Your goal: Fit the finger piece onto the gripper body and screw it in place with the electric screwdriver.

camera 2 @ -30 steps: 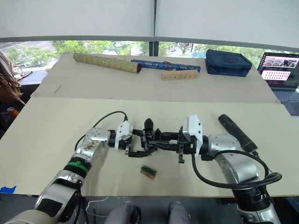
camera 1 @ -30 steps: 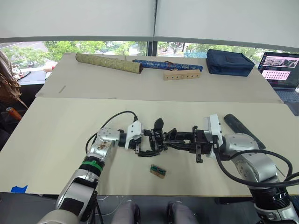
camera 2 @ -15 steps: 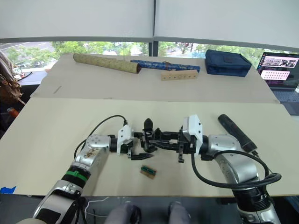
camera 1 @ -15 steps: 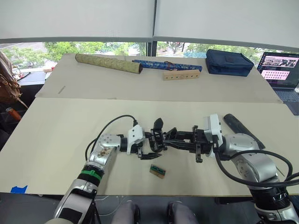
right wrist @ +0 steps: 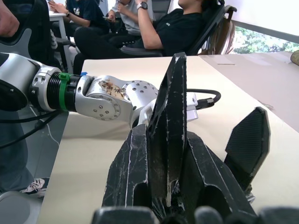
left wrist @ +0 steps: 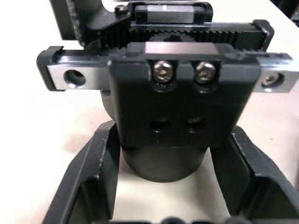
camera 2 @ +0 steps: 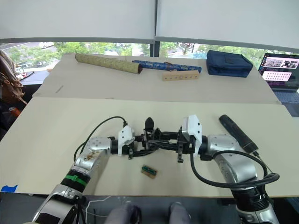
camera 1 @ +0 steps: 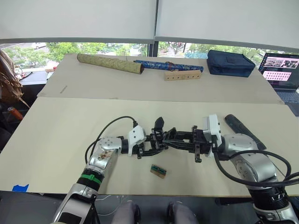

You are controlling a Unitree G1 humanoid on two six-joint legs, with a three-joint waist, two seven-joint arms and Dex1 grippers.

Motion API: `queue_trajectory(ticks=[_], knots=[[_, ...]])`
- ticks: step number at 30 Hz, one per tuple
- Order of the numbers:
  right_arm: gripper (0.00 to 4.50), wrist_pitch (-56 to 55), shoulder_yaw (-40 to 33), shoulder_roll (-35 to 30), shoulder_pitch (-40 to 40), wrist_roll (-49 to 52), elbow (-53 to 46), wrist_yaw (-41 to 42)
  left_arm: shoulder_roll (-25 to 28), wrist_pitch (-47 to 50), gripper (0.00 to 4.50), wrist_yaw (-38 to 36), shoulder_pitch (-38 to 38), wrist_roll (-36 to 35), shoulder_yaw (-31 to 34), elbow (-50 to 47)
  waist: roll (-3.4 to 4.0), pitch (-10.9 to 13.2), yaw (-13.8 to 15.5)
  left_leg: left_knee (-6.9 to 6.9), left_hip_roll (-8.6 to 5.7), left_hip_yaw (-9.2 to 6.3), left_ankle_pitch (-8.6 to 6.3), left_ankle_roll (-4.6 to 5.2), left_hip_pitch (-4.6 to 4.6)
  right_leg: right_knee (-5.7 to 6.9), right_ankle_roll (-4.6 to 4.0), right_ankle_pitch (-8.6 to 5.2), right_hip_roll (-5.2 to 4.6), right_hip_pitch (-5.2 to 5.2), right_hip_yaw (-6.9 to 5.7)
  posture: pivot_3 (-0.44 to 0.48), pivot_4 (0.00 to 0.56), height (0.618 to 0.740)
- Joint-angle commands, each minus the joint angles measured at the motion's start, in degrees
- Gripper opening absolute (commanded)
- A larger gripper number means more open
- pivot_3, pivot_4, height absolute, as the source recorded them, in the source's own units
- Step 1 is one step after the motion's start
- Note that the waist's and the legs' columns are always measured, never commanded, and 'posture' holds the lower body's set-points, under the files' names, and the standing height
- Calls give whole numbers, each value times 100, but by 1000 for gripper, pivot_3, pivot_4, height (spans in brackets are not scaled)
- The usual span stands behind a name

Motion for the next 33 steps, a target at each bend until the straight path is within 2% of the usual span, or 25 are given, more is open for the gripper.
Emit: queue_trajectory(ticks=[1, 13, 21, 33], knots=[[428, -250, 71, 99, -137, -63, -5, 82, 15, -11, 2274, 22, 65, 166, -202, 34, 0, 0, 2, 1, 0, 0, 0, 0, 0, 1, 0, 0, 0, 0, 0, 0, 150, 740], [428, -738, 498, 341, -410, -519, 701, 495, 318, -397, 2274, -1238, -640, -24, -282, 850, 1, 0, -37, -6, -6, 4, 0, 0, -2, 14, 0, 0, 0, -4, -3, 0, 150, 740], [428, -846, 601, 505, -537, -725, 961, 482, 286, -615, 2274, -1511, -929, 78, -293, 1421, 1, -1, -51, -2, -8, 5, 0, 0, 0, 11, 0, 0, 2, -4, -3, 0, 150, 740], [428, -818, 701, 649, -640, -1051, 1139, 319, 209, -556, 2274, -1455, -894, 127, -327, 1394, 1, -1, -48, -2, -6, 4, 0, 0, -1, 33, 0, 0, 2, -5, -3, 0, 150, 740]])
